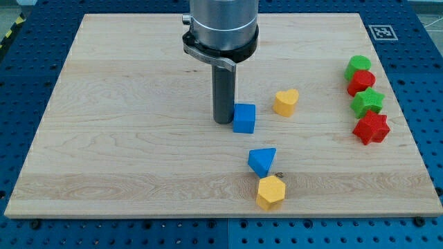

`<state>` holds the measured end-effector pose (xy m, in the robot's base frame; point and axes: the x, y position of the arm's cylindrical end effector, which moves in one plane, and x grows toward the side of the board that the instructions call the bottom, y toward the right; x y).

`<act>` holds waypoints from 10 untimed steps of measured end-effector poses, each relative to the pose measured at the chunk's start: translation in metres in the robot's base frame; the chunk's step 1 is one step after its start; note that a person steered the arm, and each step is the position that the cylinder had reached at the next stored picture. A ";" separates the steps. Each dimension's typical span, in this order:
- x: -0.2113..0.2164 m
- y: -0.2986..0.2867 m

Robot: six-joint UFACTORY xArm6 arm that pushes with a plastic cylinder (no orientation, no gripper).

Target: Push the blue cube towards the blue triangle

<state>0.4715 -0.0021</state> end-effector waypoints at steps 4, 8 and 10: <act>-0.046 0.022; -0.039 0.050; -0.033 0.050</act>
<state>0.4384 0.0475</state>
